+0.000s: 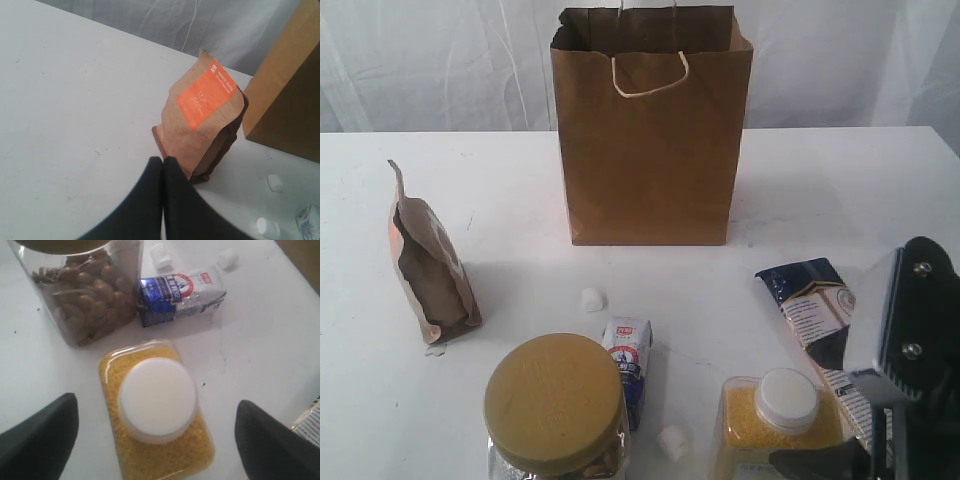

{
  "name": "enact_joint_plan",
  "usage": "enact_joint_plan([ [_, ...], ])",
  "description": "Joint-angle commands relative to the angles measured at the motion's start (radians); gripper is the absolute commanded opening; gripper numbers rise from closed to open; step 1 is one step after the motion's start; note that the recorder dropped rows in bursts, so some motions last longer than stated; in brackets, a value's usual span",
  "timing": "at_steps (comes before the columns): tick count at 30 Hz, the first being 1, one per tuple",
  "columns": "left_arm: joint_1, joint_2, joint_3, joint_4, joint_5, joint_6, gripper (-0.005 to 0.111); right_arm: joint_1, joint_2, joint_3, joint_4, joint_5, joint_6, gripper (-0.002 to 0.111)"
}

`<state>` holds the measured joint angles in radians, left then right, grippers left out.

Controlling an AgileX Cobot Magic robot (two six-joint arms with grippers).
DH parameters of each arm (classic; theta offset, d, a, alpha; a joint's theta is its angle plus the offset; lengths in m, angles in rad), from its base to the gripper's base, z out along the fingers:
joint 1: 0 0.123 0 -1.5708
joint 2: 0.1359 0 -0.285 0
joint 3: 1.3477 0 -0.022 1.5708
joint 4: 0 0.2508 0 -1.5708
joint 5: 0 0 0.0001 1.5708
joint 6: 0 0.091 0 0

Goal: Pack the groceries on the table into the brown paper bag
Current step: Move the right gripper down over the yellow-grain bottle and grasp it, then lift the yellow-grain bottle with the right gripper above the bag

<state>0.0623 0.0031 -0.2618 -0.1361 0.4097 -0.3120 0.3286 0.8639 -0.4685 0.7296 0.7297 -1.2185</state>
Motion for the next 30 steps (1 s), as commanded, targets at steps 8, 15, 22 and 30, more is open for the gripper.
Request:
enact_joint_plan([
  [8,-0.005,-0.003,-0.008,-0.011,-0.011,0.002,0.0,0.041,0.123,0.002,0.051,-0.044,-0.045,0.078],
  [15,-0.005,-0.003,-0.008,-0.011,-0.013,0.002,0.0,0.052,0.185,0.002,0.051,-0.061,-0.062,0.078],
  [22,-0.005,-0.003,-0.008,-0.011,-0.015,0.002,0.0,0.052,0.224,0.002,0.063,-0.071,-0.062,0.071],
  [30,-0.005,-0.003,-0.008,-0.011,-0.015,0.002,0.0,0.052,0.233,0.002,0.107,-0.042,-0.056,0.023],
])
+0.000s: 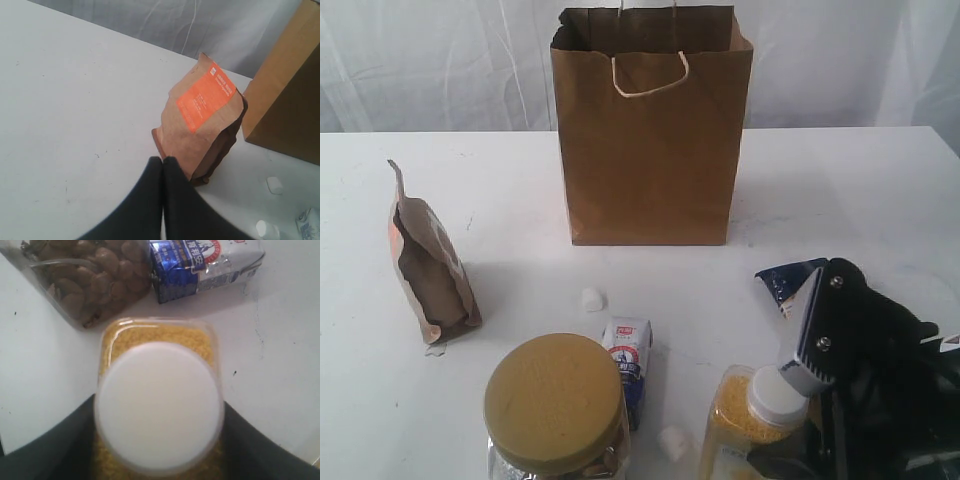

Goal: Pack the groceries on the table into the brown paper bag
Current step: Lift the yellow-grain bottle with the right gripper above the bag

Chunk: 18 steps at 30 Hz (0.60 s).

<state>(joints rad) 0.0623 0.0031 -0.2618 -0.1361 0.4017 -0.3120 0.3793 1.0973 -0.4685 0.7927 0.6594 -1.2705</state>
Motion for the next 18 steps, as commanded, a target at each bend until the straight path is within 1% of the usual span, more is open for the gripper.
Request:
enact_joint_plan([
  [1,-0.005,-0.003,-0.008,-0.011,-0.008,0.002,0.0,0.002,0.0,0.002,0.061,0.038,-0.001,0.013],
  [2,-0.005,-0.003,-0.008,-0.011,-0.008,0.002,0.0,0.002,-0.005,0.002,0.08,0.041,0.006,0.004],
  [3,-0.005,-0.003,-0.008,-0.011,-0.008,0.002,0.0,0.002,-0.017,0.0,0.098,0.041,0.017,0.0],
  [7,-0.005,-0.003,-0.008,-0.011,-0.008,0.002,0.0,0.002,-0.128,-0.049,0.182,0.021,0.019,0.0],
  [9,-0.005,-0.003,-0.008,-0.011,-0.008,0.002,0.0,0.002,-0.198,-0.087,0.196,-0.023,0.035,0.0],
  [11,-0.005,-0.003,-0.008,-0.011,-0.008,0.002,0.0,0.002,-0.267,-0.123,0.193,-0.106,0.066,0.0],
  [15,-0.005,-0.003,-0.008,-0.011,-0.005,0.002,0.0,0.002,-0.396,-0.173,0.175,-0.373,0.156,0.0],
  [18,-0.005,-0.003,-0.008,-0.011,-0.005,0.002,0.0,-0.001,-0.439,-0.176,0.175,-0.566,0.241,0.0],
])
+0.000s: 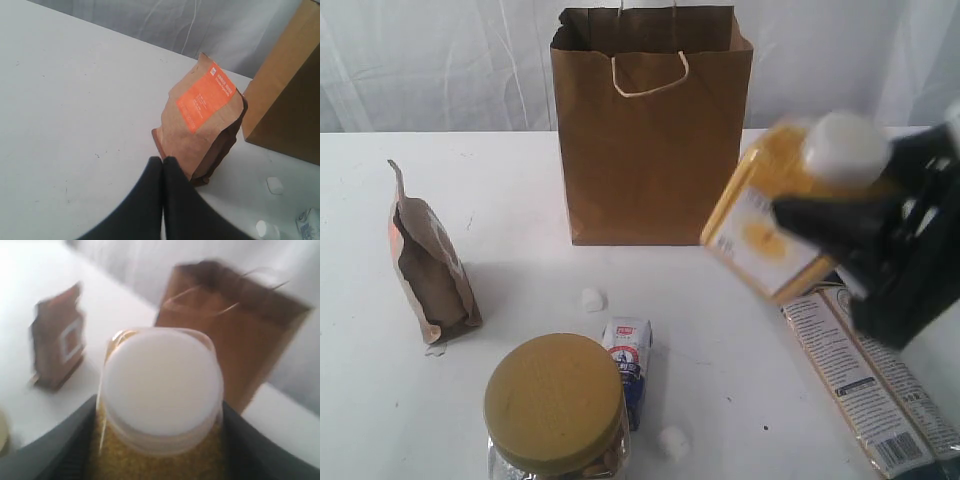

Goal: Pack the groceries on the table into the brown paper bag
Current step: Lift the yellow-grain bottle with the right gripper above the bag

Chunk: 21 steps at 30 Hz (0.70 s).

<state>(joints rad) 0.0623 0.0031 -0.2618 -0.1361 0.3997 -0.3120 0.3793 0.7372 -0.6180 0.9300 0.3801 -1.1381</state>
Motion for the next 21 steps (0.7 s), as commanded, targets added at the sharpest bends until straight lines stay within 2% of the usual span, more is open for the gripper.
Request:
enact_joint_plan([
  [1,-0.005,-0.003,-0.008,-0.025,-0.003,0.002,0.0,-0.001,-0.083,-0.031,0.047,-0.38,0.176,0.0],
  [3,-0.005,-0.003,-0.008,-0.085,-0.003,0.002,0.0,-0.001,-0.068,-0.041,0.085,-0.509,0.252,0.0],
  [9,-0.005,-0.003,-0.008,-0.103,0.011,0.002,0.0,-0.002,0.145,-0.193,0.124,-0.547,0.254,0.0],
  [13,-0.005,-0.003,-0.008,-0.103,0.024,0.002,0.0,-0.091,0.242,-0.34,0.127,-0.552,0.254,0.0],
  [16,-0.005,-0.003,-0.008,-0.103,0.024,0.002,0.0,-0.221,0.344,-0.46,0.127,-0.374,0.254,0.0],
  [21,-0.005,-0.003,-0.008,-0.103,0.024,0.002,0.0,-0.356,0.474,-0.565,0.2,-0.183,0.341,0.0],
])
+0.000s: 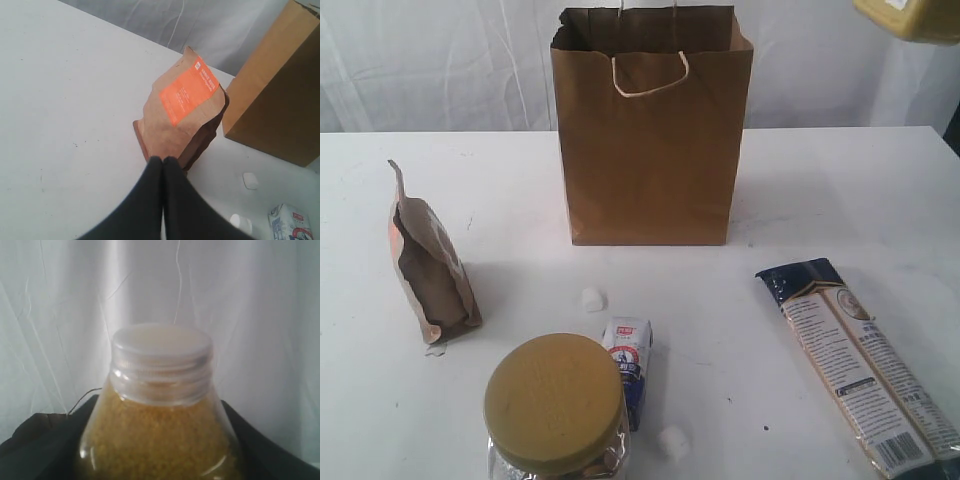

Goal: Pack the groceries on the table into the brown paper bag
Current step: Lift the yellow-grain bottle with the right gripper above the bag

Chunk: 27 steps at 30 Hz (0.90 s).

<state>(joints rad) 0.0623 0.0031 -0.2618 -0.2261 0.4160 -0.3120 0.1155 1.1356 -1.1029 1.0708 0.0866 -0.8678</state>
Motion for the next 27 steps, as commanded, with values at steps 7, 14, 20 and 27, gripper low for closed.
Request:
enact_joint_plan([
  [7,-0.005,-0.003,-0.008,-0.013,0.008,0.002,0.0,-0.252,0.214,-0.168,0.429,0.39,-0.117,0.0],
  [14,-0.005,-0.003,-0.008,-0.013,0.008,0.002,0.0,-0.32,0.338,-0.21,0.674,0.639,-0.32,0.0],
  [20,-0.005,-0.003,-0.008,-0.013,0.008,0.002,0.0,-0.32,0.402,-0.276,0.674,0.72,-0.42,0.0],
  [27,-0.005,-0.003,-0.008,-0.013,0.008,0.002,0.0,-0.313,0.508,-0.413,0.674,0.797,-0.479,0.0],
])
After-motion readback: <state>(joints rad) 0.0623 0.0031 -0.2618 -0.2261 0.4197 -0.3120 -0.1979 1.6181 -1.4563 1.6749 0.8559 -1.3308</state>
